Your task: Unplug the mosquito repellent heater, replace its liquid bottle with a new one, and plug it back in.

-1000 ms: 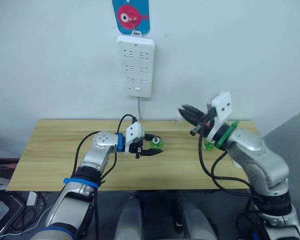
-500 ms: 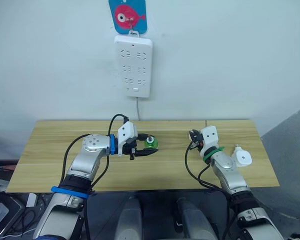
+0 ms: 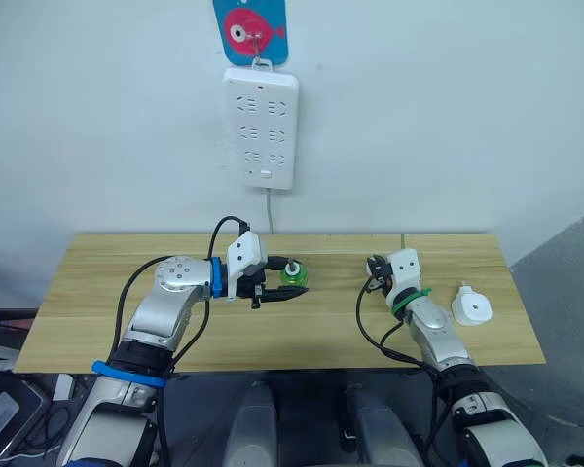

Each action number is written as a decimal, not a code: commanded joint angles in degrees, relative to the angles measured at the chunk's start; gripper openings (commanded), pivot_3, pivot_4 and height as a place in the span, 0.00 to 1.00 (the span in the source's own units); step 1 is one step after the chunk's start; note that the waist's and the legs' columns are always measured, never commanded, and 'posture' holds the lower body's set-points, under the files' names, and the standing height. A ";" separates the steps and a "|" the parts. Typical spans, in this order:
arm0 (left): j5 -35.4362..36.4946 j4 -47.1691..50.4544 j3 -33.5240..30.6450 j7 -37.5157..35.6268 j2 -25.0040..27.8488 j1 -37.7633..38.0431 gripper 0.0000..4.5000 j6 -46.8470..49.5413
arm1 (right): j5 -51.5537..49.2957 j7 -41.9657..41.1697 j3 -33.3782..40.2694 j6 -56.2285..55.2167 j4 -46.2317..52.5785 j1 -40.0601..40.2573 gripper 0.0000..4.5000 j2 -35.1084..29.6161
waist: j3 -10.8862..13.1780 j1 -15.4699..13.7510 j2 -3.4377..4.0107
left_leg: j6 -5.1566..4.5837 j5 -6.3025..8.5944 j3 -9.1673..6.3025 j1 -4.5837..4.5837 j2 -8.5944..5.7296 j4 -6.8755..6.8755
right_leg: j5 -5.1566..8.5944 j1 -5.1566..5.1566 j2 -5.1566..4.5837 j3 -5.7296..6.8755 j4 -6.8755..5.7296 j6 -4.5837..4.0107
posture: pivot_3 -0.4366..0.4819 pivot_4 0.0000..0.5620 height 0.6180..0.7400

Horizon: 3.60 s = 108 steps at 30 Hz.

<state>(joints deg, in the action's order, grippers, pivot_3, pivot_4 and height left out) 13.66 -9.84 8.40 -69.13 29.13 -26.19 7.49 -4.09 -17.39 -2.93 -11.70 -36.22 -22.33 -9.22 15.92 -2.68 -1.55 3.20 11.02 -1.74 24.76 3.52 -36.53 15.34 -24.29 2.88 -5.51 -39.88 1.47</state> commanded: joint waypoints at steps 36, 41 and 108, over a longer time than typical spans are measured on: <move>-0.09 -10.97 3.81 -10.38 -6.67 -10.94 0.50 -12.92 | -18.39 -22.68 -10.27 43.85 61.23 1.08 0.53 -15.62 | -0.22 -0.21 -0.09 | 0.02 -0.01 0.01 0.06 -0.03 0.36 | -0.01 0.00 -0.04 0.09 0.40 0.04 | 0.68 0.33 1.00; -0.20 -11.34 3.83 -10.45 -7.05 -11.14 0.50 -13.11 | -17.05 -23.46 -11.64 42.99 60.62 1.31 0.53 -15.53 | -0.22 -0.22 -0.09 | 0.02 -0.01 0.00 0.06 -0.02 0.36 | -0.03 0.00 -0.04 0.10 0.39 0.01 | 0.68 0.33 1.00; 1.59 2.38 1.85 24.80 -28.13 -3.52 0.65 -9.22 | -94.75 34.81 16.48 50.48 60.30 6.42 0.19 -1.61 | -0.22 1.34 -0.09 | -0.01 0.00 -0.10 0.11 -0.08 -0.31 | -0.08 0.15 -0.02 0.03 -0.01 0.19 | 0.66 0.37 1.00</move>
<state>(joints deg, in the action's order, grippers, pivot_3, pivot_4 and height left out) 15.26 -8.83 9.70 -44.39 1.33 -29.87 -0.75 -97.10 17.60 13.38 39.85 21.11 -15.74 -10.43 15.70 -1.34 -1.64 3.19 11.02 -1.84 24.87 3.44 -36.84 15.25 -24.15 2.86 -5.48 -39.89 1.66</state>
